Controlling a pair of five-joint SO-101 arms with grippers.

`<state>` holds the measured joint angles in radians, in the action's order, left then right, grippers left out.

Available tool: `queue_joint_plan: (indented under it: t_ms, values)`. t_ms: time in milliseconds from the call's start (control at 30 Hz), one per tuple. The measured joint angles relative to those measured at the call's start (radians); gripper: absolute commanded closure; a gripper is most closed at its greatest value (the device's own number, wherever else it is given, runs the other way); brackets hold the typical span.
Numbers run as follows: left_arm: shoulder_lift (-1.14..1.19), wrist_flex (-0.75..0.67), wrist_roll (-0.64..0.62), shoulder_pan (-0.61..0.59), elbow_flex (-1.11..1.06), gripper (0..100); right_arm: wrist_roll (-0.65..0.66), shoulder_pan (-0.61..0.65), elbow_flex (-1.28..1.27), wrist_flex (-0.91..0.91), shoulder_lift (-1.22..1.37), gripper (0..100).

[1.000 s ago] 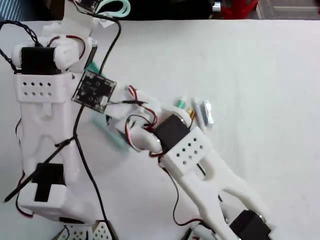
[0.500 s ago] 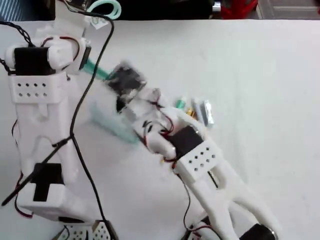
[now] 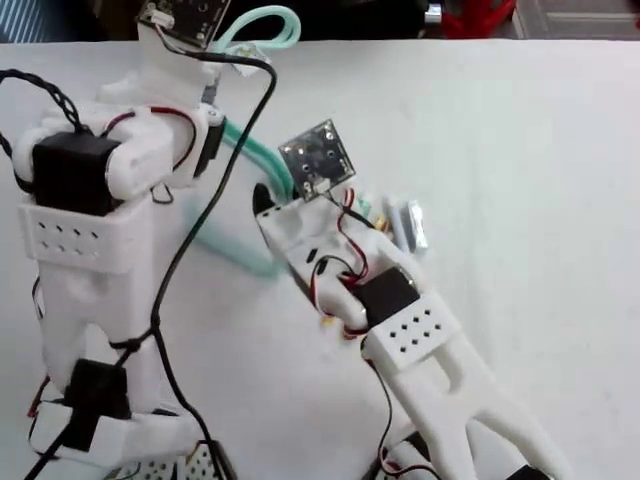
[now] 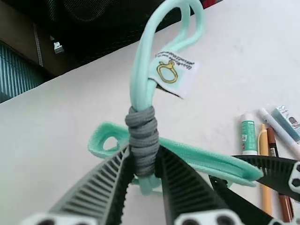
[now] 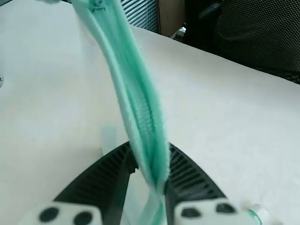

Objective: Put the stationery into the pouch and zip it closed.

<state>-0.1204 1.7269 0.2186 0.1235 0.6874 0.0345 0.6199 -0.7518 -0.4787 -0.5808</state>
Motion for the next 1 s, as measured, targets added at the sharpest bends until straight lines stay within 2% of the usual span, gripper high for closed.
queue_joint_plan:
  t_ms: [200,467,800,1000]
  values:
    - [-0.009,0.041,-0.041,0.064,-0.002,98,-0.061,0.000,-0.057,0.092,0.000,98.0]
    - [-0.029,0.048,-0.098,0.121,-0.002,98,-0.074,0.000,-0.069,0.100,0.003,98.0]
    - [-0.074,0.048,-0.100,0.127,-0.077,98,-0.130,-0.002,-0.023,0.092,0.021,98.0]
    - [-0.074,0.008,-0.100,0.103,-0.084,98,-0.130,-0.034,-0.008,0.008,-0.068,98.0]
